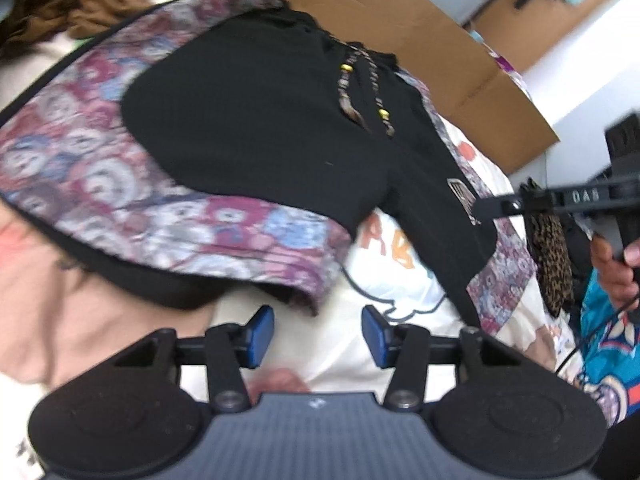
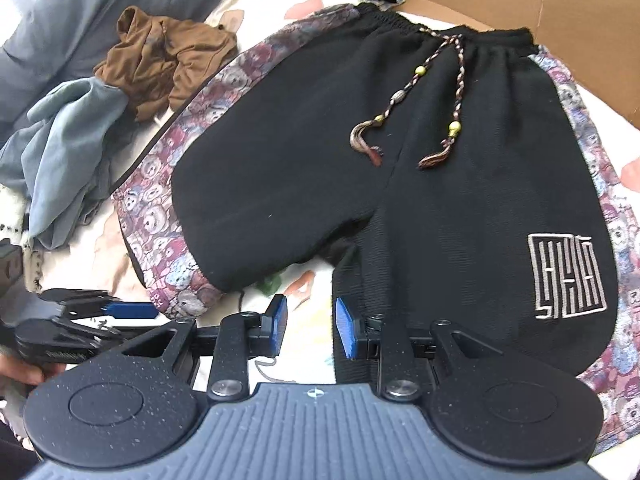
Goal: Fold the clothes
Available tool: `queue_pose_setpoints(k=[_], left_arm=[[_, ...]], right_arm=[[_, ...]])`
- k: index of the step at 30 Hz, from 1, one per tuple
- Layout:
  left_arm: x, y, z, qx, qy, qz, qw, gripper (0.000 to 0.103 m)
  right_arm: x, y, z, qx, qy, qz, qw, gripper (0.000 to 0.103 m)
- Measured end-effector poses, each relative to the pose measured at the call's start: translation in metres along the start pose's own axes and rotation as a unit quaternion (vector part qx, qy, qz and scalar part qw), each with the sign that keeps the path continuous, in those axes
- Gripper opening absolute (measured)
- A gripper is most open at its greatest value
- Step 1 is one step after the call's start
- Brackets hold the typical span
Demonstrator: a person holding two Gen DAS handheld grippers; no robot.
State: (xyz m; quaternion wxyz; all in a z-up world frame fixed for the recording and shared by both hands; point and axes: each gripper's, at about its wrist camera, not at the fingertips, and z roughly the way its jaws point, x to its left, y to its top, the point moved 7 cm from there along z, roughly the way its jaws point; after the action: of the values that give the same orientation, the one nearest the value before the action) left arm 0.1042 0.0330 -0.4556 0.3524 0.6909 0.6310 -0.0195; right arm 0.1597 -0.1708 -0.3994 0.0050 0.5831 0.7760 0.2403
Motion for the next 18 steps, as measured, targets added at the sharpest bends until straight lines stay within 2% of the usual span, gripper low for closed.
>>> queue_pose_setpoints(k=[1, 3, 5, 12, 18], left_arm=[[-0.003, 0.001, 0.004, -0.002, -0.001, 0.006, 1.0000, 0.041], [-0.008, 0.005, 0.010, -0.006, -0.007, 0.010, 0.9999, 0.011], [-0.006, 0.014, 0.008, -0.018, -0.009, 0.001, 0.9998, 0.002], [0.004, 0.057, -0.015, -0.056, -0.007, 0.015, 0.9983, 0.001], [0.022, 0.093, -0.019, -0.068, 0.016, 0.029, 0.9971, 0.001]], right_arm=[[0.002, -0.001, 0.002, 0.002, 0.002, 0.001, 1.000, 0.034], [0.006, -0.002, 0.006, 0.004, 0.004, 0.000, 1.000, 0.034], [0.009, -0.003, 0.009, 0.005, 0.010, 0.004, 1.000, 0.034], [0.016, 0.001, 0.013, 0.003, 0.023, 0.007, 1.000, 0.034], [0.023, 0.005, 0.018, -0.001, 0.037, 0.007, 0.999, 0.034]])
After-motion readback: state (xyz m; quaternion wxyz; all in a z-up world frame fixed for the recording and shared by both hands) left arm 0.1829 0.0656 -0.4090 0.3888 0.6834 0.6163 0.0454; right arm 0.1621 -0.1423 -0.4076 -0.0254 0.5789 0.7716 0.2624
